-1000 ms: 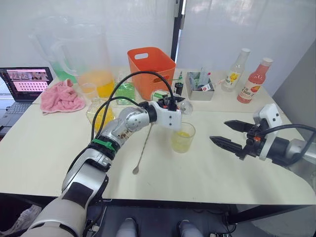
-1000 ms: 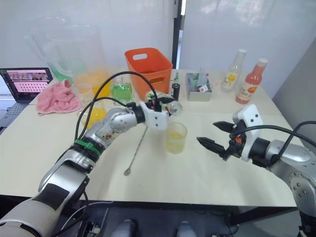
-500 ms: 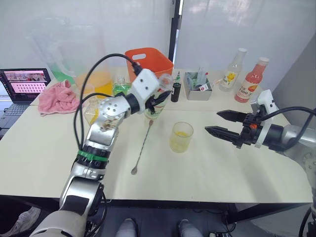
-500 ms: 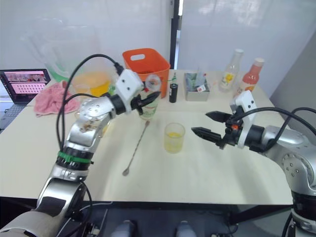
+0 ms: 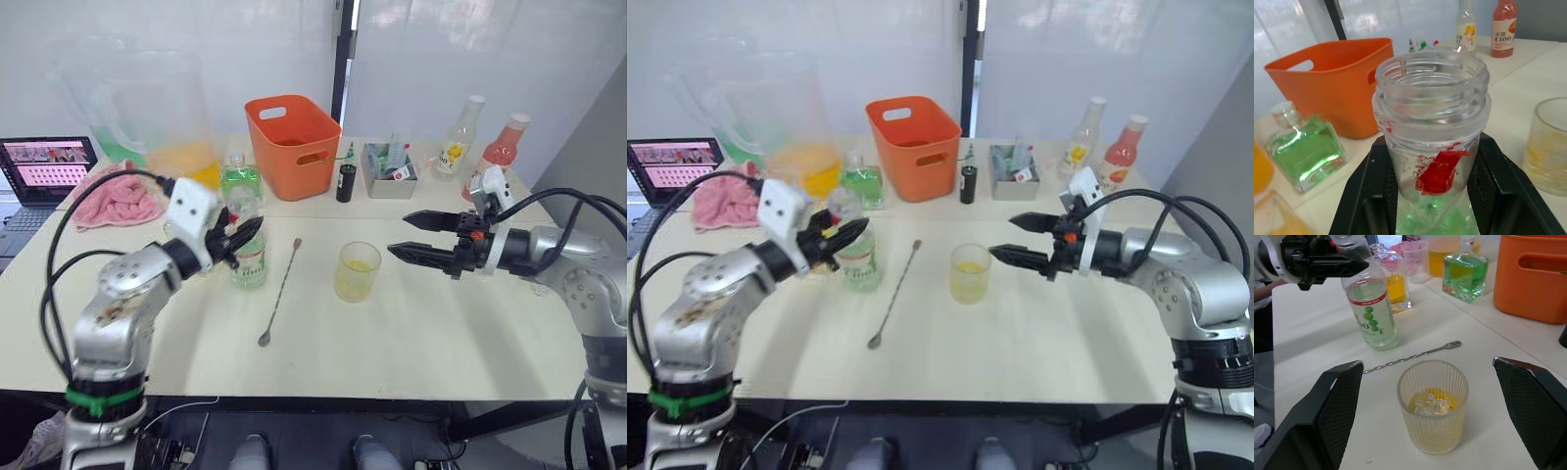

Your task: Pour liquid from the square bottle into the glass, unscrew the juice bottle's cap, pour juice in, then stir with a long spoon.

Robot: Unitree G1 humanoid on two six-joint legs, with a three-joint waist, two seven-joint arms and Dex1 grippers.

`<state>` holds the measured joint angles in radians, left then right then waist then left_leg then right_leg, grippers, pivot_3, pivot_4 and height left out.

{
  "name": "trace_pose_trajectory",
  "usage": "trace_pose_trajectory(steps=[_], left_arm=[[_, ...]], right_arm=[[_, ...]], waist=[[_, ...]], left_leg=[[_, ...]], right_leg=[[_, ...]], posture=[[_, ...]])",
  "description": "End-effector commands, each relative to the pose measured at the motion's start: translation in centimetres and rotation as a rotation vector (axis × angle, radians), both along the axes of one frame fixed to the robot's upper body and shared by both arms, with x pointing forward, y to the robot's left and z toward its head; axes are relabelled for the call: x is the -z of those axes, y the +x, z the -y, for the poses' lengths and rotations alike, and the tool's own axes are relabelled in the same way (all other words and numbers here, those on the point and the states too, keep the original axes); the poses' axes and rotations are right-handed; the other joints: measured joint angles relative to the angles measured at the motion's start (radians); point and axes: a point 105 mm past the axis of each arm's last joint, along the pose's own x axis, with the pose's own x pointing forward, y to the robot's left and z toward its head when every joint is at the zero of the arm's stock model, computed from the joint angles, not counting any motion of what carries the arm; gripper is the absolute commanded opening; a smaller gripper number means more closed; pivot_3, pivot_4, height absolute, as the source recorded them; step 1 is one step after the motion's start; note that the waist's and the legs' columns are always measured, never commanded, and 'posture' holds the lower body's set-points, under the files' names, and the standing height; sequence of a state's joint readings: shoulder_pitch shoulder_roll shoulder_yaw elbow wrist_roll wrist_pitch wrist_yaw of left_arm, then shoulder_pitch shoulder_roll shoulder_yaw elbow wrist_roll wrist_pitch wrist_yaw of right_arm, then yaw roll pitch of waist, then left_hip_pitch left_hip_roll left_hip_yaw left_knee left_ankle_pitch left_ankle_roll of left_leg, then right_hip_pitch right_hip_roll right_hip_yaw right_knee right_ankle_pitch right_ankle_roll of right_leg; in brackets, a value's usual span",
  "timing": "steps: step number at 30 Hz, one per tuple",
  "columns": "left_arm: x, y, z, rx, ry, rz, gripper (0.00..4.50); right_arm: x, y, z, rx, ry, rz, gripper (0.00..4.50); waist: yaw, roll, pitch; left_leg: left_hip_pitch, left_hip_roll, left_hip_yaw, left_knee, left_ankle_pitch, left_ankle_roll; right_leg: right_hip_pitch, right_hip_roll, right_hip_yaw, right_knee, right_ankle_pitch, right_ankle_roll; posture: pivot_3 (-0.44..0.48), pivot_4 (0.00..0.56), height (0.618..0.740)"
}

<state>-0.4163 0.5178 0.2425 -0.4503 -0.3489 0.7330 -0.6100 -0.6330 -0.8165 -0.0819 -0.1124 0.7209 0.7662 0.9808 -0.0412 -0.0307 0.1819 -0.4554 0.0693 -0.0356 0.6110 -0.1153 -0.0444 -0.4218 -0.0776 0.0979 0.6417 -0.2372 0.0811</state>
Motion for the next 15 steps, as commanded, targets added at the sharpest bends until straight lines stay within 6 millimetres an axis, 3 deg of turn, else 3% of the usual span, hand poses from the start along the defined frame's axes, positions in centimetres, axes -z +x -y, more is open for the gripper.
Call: trace_pose_trajectory(steps=[1, 8, 12, 15], left_arm=[[-1.8, -2.0, -1.6, -0.035, -0.009, 0.072, 1.49], [-0.8, -5.3, -5.2, -0.08, -0.115, 0.003, 1.49], [0.7, -6.7, -7.9, -0.157, -0.08, -0.073, 1.49], [0.3, -7.6, -10.4, -0.227, -0.116, -0.066, 1.49]], right_arm=[[-1.0, -0.3, -0.4, -0.057, 0.002, 0.049, 4.47], [-1.3, -1.0, -2.1, -0.192, 0.037, 0.033, 4.47], [-1.3, -1.3, -2.7, -0.228, 0.049, 0.045, 4.47], [-1.4, -1.5, -3.0, -0.258, 0.06, 0.055, 4.47]], waist=[[-0.001, 0.0, 0.0], [-0.004, 0.0, 0.0], [-0.004, -0.001, 0.0], [-0.004, -0.001, 0.0]], left_leg=[[0.0, 0.0, 0.0, 0.0, 0.0, 0.0], [0.001, 0.001, 0.0, 0.0, 0.0, 0.0], [0.001, 0.001, 0.0, 0.0, 0.0, 0.0], [0.001, 0.001, 0.0, -0.001, 0.0, 0.0]], right_leg=[[0.0, 0.0, 0.0, 0.0, 0.0, 0.0], [0.0, 0.0, 0.0, 0.001, -0.002, -0.001], [0.0, 0.0, 0.0, 0.0, -0.002, -0.001], [-0.001, 0.0, -0.001, 0.0, -0.004, -0.004]], posture=[[0.0, 0.15, 0.725], [0.0, 0.15, 0.725], [0.0, 0.15, 0.725], [0.0, 0.15, 0.725]])
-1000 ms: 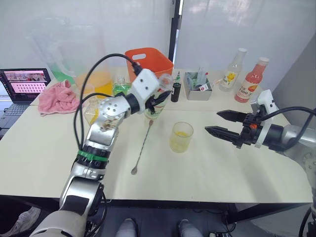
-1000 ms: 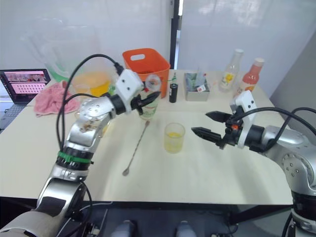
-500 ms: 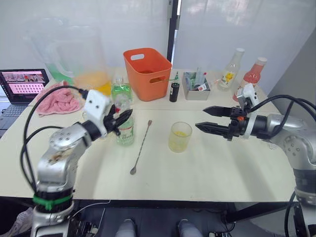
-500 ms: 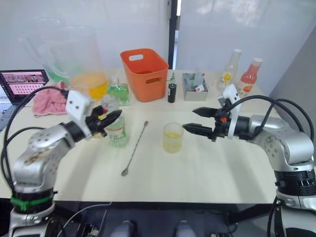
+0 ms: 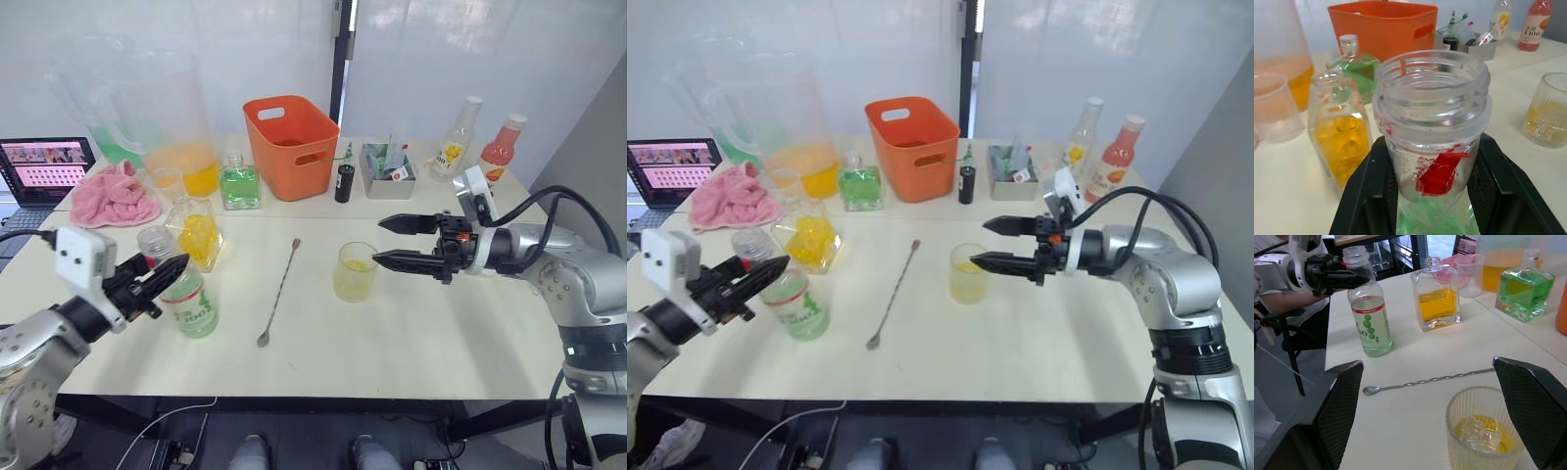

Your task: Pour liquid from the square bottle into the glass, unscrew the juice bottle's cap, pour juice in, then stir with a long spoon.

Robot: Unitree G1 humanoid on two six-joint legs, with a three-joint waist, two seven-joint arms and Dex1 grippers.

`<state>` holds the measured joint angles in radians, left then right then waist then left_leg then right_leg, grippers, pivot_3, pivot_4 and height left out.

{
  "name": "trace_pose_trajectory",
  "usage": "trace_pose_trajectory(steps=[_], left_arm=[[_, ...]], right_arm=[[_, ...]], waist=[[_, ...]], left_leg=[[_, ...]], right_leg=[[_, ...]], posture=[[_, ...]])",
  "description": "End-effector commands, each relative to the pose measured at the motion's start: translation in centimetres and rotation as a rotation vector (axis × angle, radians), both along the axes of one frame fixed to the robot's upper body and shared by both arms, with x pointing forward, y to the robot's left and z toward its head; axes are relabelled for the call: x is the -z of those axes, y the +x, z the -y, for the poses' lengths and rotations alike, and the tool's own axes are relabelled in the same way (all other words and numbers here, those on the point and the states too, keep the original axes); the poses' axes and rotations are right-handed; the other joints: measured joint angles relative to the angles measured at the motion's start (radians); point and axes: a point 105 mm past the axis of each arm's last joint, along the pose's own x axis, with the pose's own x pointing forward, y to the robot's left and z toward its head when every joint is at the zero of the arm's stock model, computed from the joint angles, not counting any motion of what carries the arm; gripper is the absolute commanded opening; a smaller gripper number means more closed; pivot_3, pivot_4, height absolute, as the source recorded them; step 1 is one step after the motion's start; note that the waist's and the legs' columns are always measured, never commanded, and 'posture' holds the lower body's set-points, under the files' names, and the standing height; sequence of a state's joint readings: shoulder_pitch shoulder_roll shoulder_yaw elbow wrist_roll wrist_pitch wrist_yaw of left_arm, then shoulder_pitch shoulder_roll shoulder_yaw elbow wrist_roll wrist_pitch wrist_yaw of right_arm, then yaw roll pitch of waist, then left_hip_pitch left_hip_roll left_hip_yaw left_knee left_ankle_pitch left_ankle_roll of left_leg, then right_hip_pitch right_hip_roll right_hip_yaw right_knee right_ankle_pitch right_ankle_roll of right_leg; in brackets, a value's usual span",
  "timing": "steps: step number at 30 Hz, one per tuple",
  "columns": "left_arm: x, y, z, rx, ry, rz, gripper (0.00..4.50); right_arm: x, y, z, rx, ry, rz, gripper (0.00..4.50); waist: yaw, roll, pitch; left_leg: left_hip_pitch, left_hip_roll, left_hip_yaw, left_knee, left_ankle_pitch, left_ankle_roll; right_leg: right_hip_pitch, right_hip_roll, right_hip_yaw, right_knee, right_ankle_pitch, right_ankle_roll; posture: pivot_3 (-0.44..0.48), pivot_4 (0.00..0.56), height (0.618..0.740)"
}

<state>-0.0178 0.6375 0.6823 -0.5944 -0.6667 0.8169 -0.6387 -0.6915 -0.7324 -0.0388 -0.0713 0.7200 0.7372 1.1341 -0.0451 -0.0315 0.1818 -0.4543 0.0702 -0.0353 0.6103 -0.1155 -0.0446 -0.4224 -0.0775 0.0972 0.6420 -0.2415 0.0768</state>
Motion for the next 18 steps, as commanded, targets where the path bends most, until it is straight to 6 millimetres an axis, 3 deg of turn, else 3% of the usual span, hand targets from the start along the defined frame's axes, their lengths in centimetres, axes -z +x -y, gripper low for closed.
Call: trace_pose_trajectory(steps=[1, 6, 12, 18], left_arm=[[-1.5, -1.0, -3.0, -0.094, -0.004, 0.054, 1.49], [-3.1, -0.5, -7.6, -0.263, -0.033, 0.131, 1.49], [-4.5, 1.2, -10.6, -0.358, -0.08, 0.207, 1.49], [-5.0, 5.8, -11.6, -0.327, -0.123, 0.209, 1.49]], right_arm=[[-1.2, -0.8, -0.4, -0.052, 0.008, 0.064, 4.47], [-1.4, -1.7, -0.4, -0.088, -0.001, 0.084, 4.47], [-1.0, -1.9, 0.2, -0.045, -0.031, 0.095, 4.47], [0.0, -1.8, 1.3, 0.067, -0.054, 0.089, 4.47]], waist=[[0.0, 0.0, 0.0], [0.001, 0.0, 0.0], [0.01, -0.005, -0.001], [0.019, -0.006, -0.001]], left_leg=[[0.0, 0.0, 0.0, 0.0, 0.0, 0.0], [0.0, 0.0, 0.0, -0.001, 0.0, 0.0], [0.0, 0.0, 0.0, -0.001, 0.0, 0.0], [0.0, 0.0, 0.0, -0.001, 0.0, -0.001]], right_leg=[[0.0, 0.0, 0.0, 0.0, 0.0, 0.0], [-0.001, 0.0, 0.0, 0.0, -0.003, -0.003], [0.0, 0.0, -0.001, -0.001, -0.003, -0.003], [-0.001, 0.0, -0.001, -0.001, -0.003, -0.003]], posture=[[0.0, 0.15, 0.725], [0.0, 0.15, 0.725], [0.0, 0.15, 0.725], [0.0, 0.15, 0.725]])
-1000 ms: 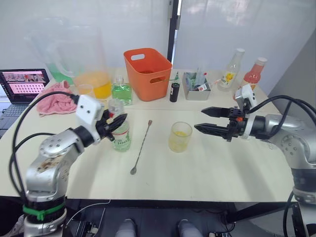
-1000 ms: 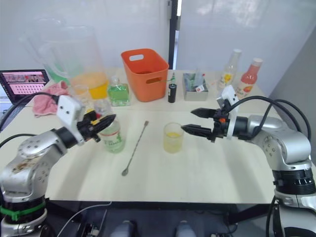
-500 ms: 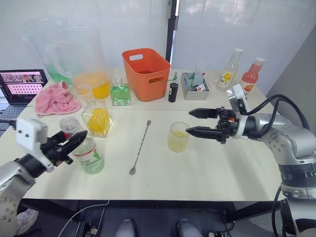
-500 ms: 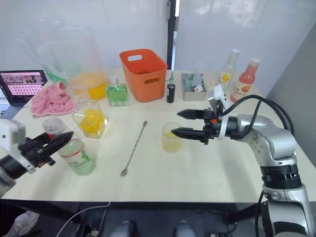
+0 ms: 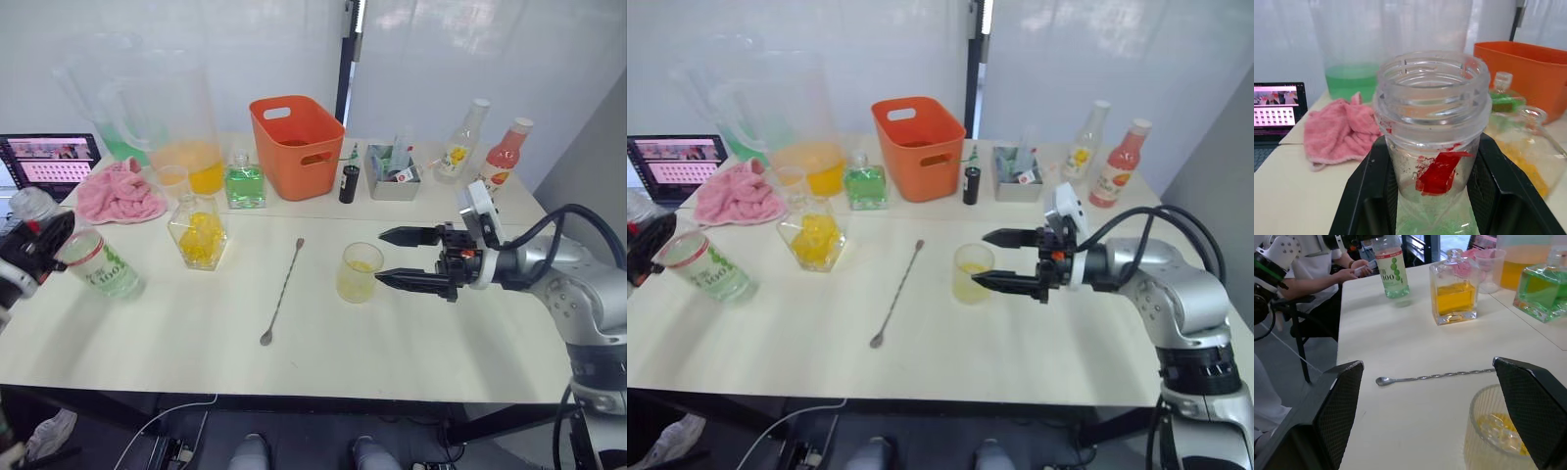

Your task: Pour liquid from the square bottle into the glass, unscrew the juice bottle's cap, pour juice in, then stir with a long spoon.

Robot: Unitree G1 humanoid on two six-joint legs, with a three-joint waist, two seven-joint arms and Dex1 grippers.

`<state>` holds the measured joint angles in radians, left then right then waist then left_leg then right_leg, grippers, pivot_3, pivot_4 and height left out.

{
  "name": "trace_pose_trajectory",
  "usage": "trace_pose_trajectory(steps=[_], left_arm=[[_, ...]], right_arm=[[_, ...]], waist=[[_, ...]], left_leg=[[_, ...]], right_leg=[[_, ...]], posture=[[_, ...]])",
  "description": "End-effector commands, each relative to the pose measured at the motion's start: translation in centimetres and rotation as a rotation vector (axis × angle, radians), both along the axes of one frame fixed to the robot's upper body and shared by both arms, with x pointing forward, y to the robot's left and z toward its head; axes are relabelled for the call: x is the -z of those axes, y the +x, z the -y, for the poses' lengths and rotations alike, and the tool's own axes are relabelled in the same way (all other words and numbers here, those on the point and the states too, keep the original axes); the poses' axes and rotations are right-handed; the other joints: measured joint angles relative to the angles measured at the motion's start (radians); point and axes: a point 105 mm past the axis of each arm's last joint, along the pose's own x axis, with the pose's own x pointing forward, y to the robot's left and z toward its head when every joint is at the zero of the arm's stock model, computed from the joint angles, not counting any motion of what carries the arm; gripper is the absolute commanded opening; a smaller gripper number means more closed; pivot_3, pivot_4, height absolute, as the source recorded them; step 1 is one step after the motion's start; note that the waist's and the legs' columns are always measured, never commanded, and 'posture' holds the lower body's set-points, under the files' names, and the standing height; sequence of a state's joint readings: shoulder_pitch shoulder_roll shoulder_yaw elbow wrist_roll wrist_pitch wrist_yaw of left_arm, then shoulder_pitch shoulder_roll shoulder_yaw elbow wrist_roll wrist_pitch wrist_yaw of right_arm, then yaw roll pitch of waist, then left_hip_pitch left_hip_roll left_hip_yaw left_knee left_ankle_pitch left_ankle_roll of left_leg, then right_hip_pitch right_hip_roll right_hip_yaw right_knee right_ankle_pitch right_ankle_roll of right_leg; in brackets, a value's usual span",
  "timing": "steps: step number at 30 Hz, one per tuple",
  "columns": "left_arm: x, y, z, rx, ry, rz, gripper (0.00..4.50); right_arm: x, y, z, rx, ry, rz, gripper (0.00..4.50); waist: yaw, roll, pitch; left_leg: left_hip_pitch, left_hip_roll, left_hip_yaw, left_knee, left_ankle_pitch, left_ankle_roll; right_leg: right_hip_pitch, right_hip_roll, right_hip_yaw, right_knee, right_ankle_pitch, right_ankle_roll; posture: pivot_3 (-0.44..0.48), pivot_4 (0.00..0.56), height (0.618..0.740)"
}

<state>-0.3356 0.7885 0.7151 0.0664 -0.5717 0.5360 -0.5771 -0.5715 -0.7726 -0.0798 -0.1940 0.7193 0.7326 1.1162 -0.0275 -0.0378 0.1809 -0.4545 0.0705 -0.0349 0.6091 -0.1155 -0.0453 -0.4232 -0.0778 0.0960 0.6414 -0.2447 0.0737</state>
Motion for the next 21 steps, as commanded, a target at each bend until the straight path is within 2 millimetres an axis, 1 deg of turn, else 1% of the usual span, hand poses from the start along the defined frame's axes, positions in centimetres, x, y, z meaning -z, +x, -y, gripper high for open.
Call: trace_pose_trajectory(steps=[1, 3, 5, 7, 11, 15, 18, 21], left_arm=[[-1.3, 1.8, -0.2, 0.019, 0.05, 0.027, 1.49], [-1.3, 3.2, -0.4, 0.021, 0.061, 0.019, 1.49], [-1.3, 4.8, -0.8, -0.013, 0.057, 0.0, 1.49], [-1.3, 5.9, -1.1, -0.036, 0.052, -0.009, 1.49], [-1.1, 7.8, -0.3, -0.021, 0.049, -0.013, 1.49], [-0.4, 8.6, 0.1, -0.017, 0.063, -0.025, 1.49], [0.2, 8.8, 0.2, -0.016, 0.071, -0.035, 1.49], [0.4, 8.9, 0.4, -0.009, 0.078, -0.026, 1.49]], right_arm=[[-1.4, -0.2, 0.6, 0.047, 0.001, 0.074, 4.47], [-1.5, -0.2, 0.7, 0.064, 0.007, 0.076, 4.47], [-1.5, -0.2, 0.8, 0.081, 0.008, 0.082, 4.47], [-1.5, -0.2, 0.9, 0.094, 0.011, 0.085, 4.47], [-1.5, -0.2, 1.1, 0.114, 0.01, 0.09, 4.47], [-1.6, -0.4, 1.3, 0.13, 0.016, 0.086, 4.47], [-1.7, -0.5, 1.5, 0.142, 0.014, 0.09, 4.47], [-1.7, -0.6, 1.6, 0.149, 0.012, 0.09, 4.47]], waist=[[0.002, 0.0, 0.0], [0.005, 0.0, 0.0], [0.007, 0.0, 0.0], [0.007, -0.001, 0.0], [0.009, -0.001, 0.0], [0.009, -0.001, 0.0], [0.012, -0.001, 0.0], [0.012, -0.001, 0.0]], left_leg=[[0.0, 0.0, 0.0, 0.0, 0.0, 0.0], [0.0, 0.0, 0.0, -0.001, 0.0, 0.0], [0.0, 0.0, 0.0, -0.002, 0.0, 0.0], [0.0, 0.0, 0.0, -0.002, 0.0, 0.0], [-0.001, 0.0, 0.0, -0.002, 0.0, 0.0], [-0.001, 0.0, 0.0, -0.002, 0.0, 0.0], [-0.001, 0.0, 0.0, -0.002, 0.0, 0.0], [-0.001, 0.0, 0.0, -0.002, 0.0, 0.0]], right_leg=[[0.0, 0.0, 0.0, 0.0, 0.0, 0.001], [0.0, 0.0, 0.0, 0.0, 0.003, 0.005], [-0.001, 0.0, 0.0, 0.0, 0.004, 0.006], [-0.001, 0.0, 0.0, 0.0, 0.004, 0.005], [-0.001, 0.0, 0.0, 0.0, 0.004, 0.006], [-0.001, 0.0, 0.0, 0.0, 0.004, 0.006], [-0.001, 0.0, 0.0, 0.001, 0.004, 0.005], [-0.001, 0.0, 0.0, 0.001, 0.004, 0.006]], posture=[[0.0, 0.15, 0.725], [0.0, 0.15, 0.725], [0.0, 0.15, 0.725], [0.0, 0.15, 0.725], [0.0, 0.15, 0.725], [0.0, 0.15, 0.725], [0.0, 0.15, 0.725], [0.0, 0.15, 0.725]])
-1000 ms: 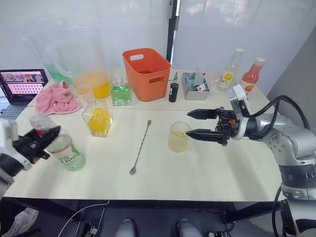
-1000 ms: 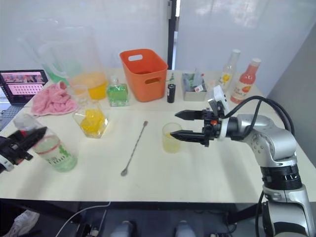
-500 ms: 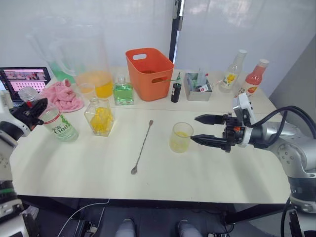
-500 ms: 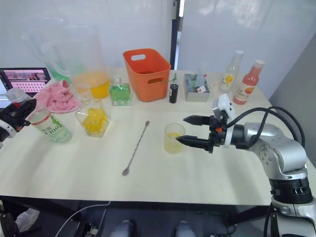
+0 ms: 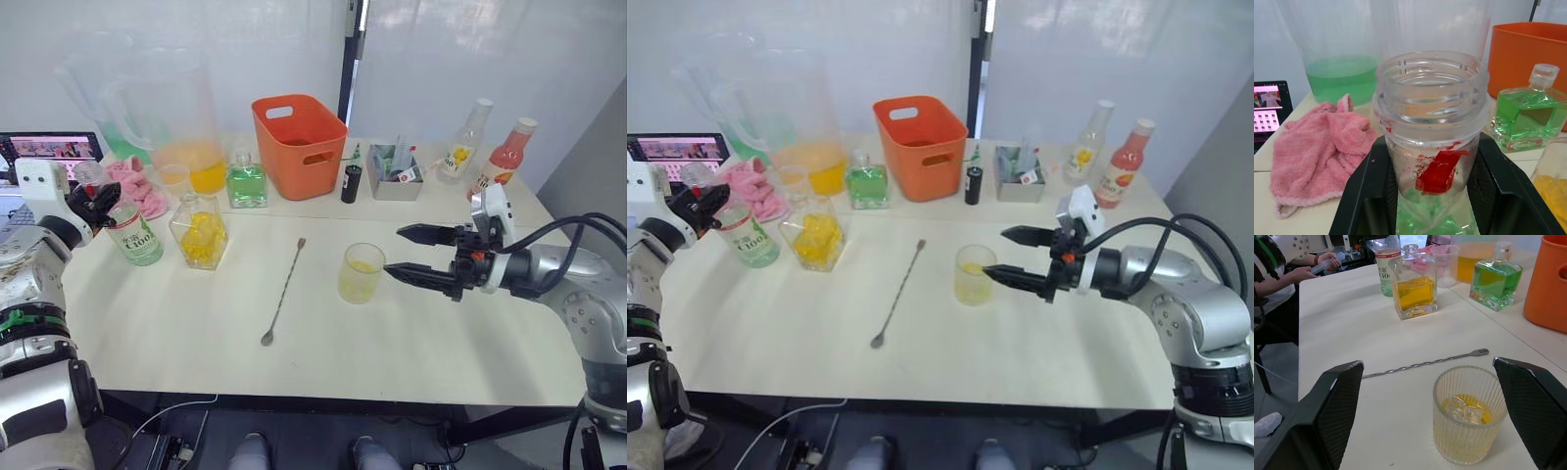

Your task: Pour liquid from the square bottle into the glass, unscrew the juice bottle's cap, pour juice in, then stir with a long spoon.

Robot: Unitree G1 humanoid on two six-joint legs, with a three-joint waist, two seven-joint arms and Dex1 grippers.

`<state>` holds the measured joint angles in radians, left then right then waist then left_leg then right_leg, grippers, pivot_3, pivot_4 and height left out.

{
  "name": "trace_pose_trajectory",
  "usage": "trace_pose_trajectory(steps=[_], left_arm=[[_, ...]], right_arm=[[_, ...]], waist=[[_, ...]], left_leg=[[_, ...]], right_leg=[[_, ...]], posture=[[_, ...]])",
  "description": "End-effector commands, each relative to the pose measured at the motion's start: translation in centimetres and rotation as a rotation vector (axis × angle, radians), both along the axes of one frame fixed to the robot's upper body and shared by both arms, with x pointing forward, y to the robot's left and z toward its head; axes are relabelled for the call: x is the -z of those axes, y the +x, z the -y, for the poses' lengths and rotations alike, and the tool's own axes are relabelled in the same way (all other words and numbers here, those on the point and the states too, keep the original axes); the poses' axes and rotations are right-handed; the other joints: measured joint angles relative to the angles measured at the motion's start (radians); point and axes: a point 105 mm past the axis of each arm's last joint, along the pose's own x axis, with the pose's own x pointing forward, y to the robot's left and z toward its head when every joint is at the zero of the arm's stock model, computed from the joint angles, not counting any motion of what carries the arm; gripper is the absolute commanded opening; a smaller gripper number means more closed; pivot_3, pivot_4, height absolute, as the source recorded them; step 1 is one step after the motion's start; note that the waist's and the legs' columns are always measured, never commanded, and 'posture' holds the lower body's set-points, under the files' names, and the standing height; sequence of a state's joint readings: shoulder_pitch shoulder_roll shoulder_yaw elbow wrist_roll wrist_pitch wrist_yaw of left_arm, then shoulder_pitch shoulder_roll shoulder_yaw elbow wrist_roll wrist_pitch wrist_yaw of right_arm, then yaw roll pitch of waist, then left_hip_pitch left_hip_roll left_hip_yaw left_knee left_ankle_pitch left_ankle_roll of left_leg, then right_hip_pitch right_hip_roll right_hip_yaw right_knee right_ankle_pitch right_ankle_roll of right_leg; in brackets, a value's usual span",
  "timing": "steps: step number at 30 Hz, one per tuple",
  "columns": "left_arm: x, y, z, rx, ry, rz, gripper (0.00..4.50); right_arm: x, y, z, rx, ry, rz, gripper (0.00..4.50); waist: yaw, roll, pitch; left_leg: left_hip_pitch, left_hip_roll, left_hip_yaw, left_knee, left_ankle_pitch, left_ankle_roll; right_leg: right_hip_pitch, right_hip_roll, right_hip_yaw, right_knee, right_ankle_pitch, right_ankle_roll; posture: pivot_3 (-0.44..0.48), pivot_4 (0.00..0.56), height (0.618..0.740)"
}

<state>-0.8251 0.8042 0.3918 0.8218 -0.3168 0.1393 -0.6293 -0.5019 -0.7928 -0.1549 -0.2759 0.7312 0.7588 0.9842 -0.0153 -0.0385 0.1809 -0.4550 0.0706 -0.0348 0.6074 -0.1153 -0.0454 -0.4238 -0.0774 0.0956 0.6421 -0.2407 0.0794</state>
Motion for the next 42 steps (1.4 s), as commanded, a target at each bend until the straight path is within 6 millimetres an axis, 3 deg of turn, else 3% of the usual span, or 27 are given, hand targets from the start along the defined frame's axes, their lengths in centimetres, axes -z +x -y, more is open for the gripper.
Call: trace_pose_trajectory(steps=[1, 9, 11, 17, 18, 24, 29, 33, 37, 42], left_arm=[[-0.6, 0.1, 0.2, 0.006, 0.03, 0.025, 1.49], [0.0, 0.2, 0.5, 0.012, 0.042, 0.008, 1.49], [-0.2, 0.3, 0.5, 0.01, 0.042, 0.013, 2.37], [-1.2, 0.4, 0.8, 0.031, 0.032, 0.066, 4.36], [-1.3, 0.4, 0.9, 0.034, 0.03, 0.073, 4.48], [-4.1, -0.3, 1.3, 0.065, 0.019, 0.214, 4.48], [-8.7, -1.8, 1.3, 0.08, 0.038, 0.397, 4.48], [-12.9, -3.1, 2.6, 0.135, 0.082, 0.495, 4.48], [-16.9, -4.9, 7.0, 0.336, 0.108, 0.564, 4.48], [-15.4, -6.3, 12.5, 0.572, 0.161, 0.471, 4.48]], right_arm=[[-1.5, -0.7, 0.2, -0.001, 0.012, 0.051, 4.47], [-1.5, -0.8, 0.1, 0.009, 0.015, 0.051, 4.47], [-1.6, -0.9, 0.1, 0.008, 0.02, 0.057, 4.5], [-2.2, -1.2, 0.1, 0.01, 0.028, 0.067, 4.5], [-2.2, -1.2, 0.2, 0.013, 0.026, 0.067, 4.5], [-2.2, -1.0, 0.5, 0.024, 0.026, 0.07, 4.5], [-2.4, -1.0, 0.6, 0.021, 0.029, 0.075, 4.5], [-2.5, -1.0, 0.6, 0.016, 0.029, 0.074, 4.5], [-2.5, -0.8, 0.7, 0.01, 0.03, 0.073, 4.5], [-2.4, -0.8, 0.9, 0.007, 0.029, 0.07, 4.5]], waist=[[0.0, 0.0, 0.0], [0.0, 0.0, 0.0], [0.0, 0.0, 0.0], [0.0, 0.0, 0.0], [0.0, 0.0, 0.0], [0.001, 0.0, 0.0], [0.001, 0.0, 0.0], [0.0, 0.0, 0.0], [0.0, 0.0, 0.0], [-0.002, 0.0, 0.0]], left_leg=[[0.0, 0.0, 0.0, 0.0, 0.0, 0.0], [0.0, 0.0, 0.0, 0.0, 0.0, 0.0], [0.0, 0.0, 0.0, 0.0, 0.0, 0.0], [0.0, 0.0, 0.0, 0.0, 0.0, 0.0], [0.0, 0.0, 0.0, 0.0, 0.0, 0.0], [0.0, 0.0, 0.0, 0.0, 0.0, 0.0], [0.0, 0.0, 0.0, 0.0, 0.0, 0.0], [0.0, 0.0, 0.0, 0.0, 0.0, 0.0], [0.0, 0.0, 0.0, 0.0, 0.0, 0.0], [0.0, 0.0, 0.0, 0.0, 0.0, 0.0]], right_leg=[[0.0, 0.0, 0.0, 0.0, 0.0, 0.0], [0.0, 0.0, 0.0, 0.0, 0.0, 0.0], [0.0, 0.0, 0.0, 0.0, 0.0, 0.0], [0.0, 0.0, 0.0, 0.0, 0.0, 0.0], [0.0, 0.0, 0.0, 0.0, 0.0, 0.0], [0.0, 0.0, 0.0, 0.0, 0.0, 0.0], [0.0, 0.0, 0.0, 0.0, 0.0, 0.0], [0.0, 0.0, 0.0, 0.0, 0.0, 0.0], [0.0, 0.0, 0.0, 0.0, 0.0, 0.001], [0.001, 0.0, 0.0, 0.0, 0.0, 0.001]], posture=[[0.0, 0.15, 0.725], [0.0, 0.15, 0.725], [0.0, 0.15, 0.725], [0.0, 0.15, 0.725], [0.0, 0.15, 0.725], [0.0, 0.15, 0.725], [0.0, 0.15, 0.725], [0.0, 0.15, 0.725], [0.0, 0.15, 0.725], [0.0, 0.15, 0.725]])
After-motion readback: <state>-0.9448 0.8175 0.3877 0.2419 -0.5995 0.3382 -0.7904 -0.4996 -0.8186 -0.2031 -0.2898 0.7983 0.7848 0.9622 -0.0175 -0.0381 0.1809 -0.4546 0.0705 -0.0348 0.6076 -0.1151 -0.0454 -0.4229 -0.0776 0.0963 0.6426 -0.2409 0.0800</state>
